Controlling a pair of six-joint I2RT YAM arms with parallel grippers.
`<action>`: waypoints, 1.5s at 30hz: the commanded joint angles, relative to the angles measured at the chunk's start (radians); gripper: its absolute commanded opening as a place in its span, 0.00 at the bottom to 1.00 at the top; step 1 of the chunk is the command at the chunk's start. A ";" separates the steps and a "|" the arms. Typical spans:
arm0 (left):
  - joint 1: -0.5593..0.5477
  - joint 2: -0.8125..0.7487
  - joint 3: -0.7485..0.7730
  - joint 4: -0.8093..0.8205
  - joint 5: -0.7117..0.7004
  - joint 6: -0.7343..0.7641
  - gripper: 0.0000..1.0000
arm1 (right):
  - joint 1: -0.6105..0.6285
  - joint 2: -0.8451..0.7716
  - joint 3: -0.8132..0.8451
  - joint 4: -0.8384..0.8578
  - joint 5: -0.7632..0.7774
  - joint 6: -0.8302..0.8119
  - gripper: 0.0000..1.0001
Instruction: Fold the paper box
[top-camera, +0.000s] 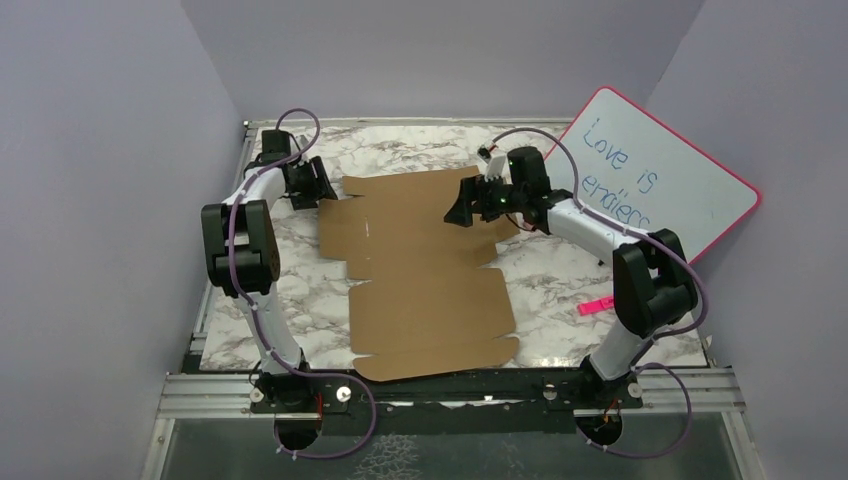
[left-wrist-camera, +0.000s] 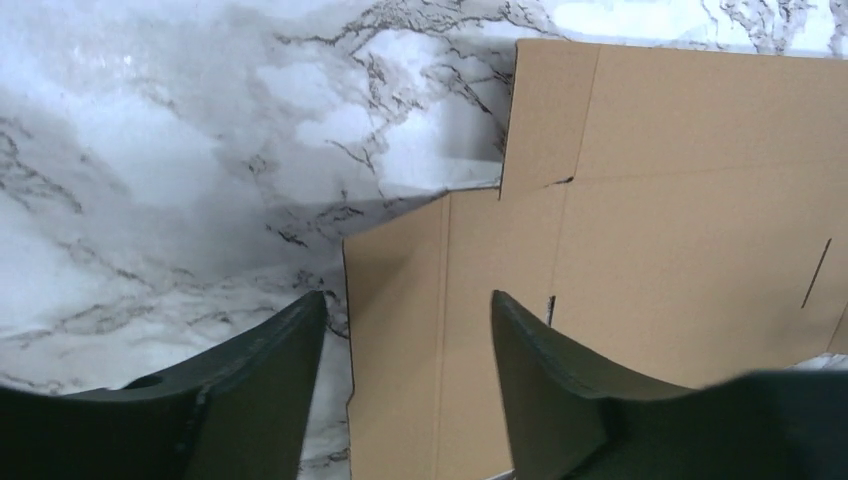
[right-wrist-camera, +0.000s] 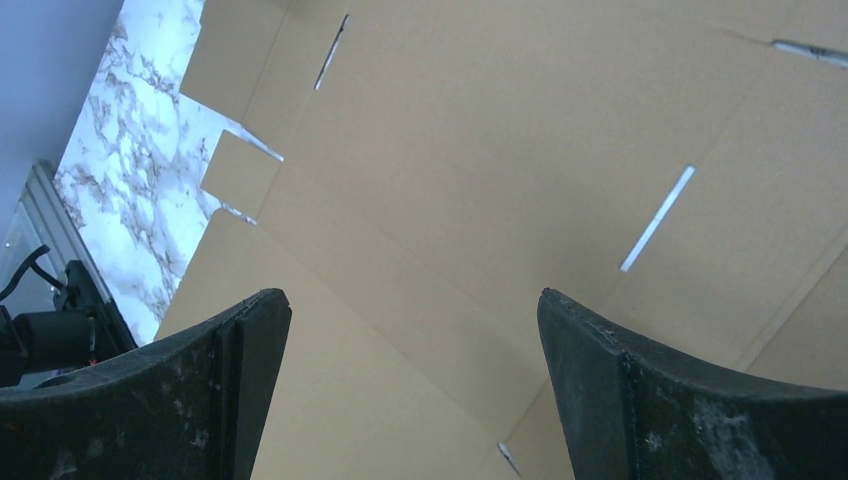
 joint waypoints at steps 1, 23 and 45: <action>0.013 0.067 0.073 -0.023 0.070 0.043 0.56 | 0.006 0.041 0.058 0.038 -0.032 -0.041 1.00; -0.034 -0.148 -0.038 0.013 0.088 0.208 0.01 | 0.006 0.167 0.340 -0.028 -0.006 -0.352 1.00; -0.214 -0.350 -0.104 0.075 -0.015 0.300 0.00 | -0.043 0.511 0.841 -0.542 -0.203 -0.766 0.80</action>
